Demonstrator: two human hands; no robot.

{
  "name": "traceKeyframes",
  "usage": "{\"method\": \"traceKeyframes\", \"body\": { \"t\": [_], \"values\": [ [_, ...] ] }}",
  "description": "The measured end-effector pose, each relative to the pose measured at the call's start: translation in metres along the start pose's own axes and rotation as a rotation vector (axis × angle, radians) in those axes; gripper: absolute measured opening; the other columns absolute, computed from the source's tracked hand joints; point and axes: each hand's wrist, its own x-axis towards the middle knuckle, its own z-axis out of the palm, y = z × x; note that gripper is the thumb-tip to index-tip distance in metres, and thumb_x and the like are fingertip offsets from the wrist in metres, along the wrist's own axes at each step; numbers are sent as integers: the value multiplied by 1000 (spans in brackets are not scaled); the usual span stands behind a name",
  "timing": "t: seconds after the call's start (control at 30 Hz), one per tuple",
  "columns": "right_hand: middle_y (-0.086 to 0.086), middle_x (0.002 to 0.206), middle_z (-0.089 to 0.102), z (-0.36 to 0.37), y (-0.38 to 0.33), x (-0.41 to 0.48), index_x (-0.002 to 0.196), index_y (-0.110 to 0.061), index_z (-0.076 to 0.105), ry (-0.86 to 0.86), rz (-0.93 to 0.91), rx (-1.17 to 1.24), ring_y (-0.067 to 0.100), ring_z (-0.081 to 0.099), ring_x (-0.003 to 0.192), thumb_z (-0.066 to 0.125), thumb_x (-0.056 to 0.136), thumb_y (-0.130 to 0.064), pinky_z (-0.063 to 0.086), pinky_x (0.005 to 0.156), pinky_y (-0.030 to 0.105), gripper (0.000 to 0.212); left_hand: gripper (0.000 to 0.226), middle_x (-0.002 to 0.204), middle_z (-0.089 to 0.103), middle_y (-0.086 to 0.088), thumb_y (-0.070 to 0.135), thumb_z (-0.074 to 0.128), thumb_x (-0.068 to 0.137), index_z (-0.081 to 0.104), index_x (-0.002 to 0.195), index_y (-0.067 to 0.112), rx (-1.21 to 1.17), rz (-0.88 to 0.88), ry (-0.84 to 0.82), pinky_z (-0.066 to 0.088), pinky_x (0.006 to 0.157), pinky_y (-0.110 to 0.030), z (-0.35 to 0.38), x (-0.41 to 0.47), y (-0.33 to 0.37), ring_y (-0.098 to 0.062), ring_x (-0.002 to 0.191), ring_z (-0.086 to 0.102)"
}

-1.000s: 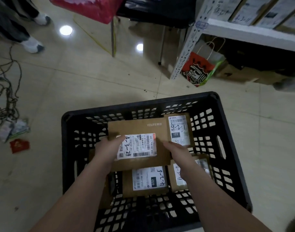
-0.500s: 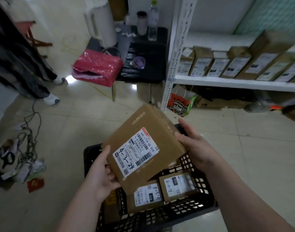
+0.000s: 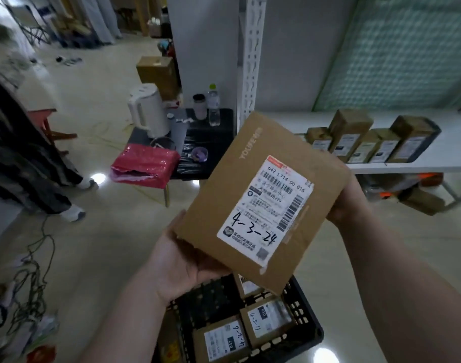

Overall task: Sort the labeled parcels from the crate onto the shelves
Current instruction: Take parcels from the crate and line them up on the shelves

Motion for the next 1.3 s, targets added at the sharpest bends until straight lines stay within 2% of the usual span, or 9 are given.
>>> {"method": "traceKeyframes", "body": {
  "t": [0.17,0.33,0.43,0.63,0.73,0.8,1.0,1.13,1.3],
  "values": [
    [-2,73,74,10,4,-15,69,-24,79,109,-111,193,12,72,67,18,104,-54,56,57,23,76,65,111,66,-26,53,57,76,55,128,14,-34,-51,-64,57,58,-49,28,-7,-8,-44,88,68],
    [10,127,67,18,31,-42,113,-29,74,-6,27,239,31,64,115,46,68,-87,57,88,46,78,84,105,65,-28,51,73,52,55,122,10,-30,-79,-59,60,58,-45,37,-5,-14,-42,86,68],
    [12,122,69,18,37,-56,114,-23,75,-126,75,247,30,67,110,83,51,-68,58,84,44,78,76,89,66,-22,58,67,55,60,114,11,27,-83,-18,60,61,-43,35,-4,-15,-33,73,68],
    [18,116,69,13,28,-74,112,-14,73,-25,78,225,34,68,100,90,46,-50,58,83,48,77,74,119,60,-13,56,72,45,65,113,30,335,122,229,48,89,-53,25,-4,-18,-32,109,56],
    [20,117,68,12,21,-87,117,-11,68,19,101,168,35,67,100,90,44,-52,57,85,49,87,78,113,67,-9,70,71,52,62,118,30,462,230,199,38,102,-54,33,-6,-5,-29,106,63],
    [20,116,68,12,19,-96,118,-10,67,37,118,155,35,68,99,91,43,-52,58,83,49,89,74,106,73,-5,81,70,46,71,104,35,604,235,91,48,93,-47,49,-8,2,-26,99,69],
    [22,120,67,8,9,-118,115,-11,71,54,147,171,36,67,101,91,42,-52,56,88,50,86,89,112,71,-2,67,81,45,62,123,29,676,210,-51,54,81,-41,82,0,2,-22,101,68],
    [23,125,64,-7,-7,-131,127,-8,61,85,146,146,36,67,103,91,43,-53,55,90,49,100,68,101,74,-9,51,80,53,67,114,24,589,173,-72,57,60,-36,98,11,-12,-25,85,72],
    [22,125,65,-45,-26,-152,128,-9,61,162,200,146,36,66,105,92,37,-54,51,96,50,106,58,97,73,-15,47,73,59,67,110,19,577,142,-107,57,58,-37,129,36,-43,-29,78,72]
  ]
}}
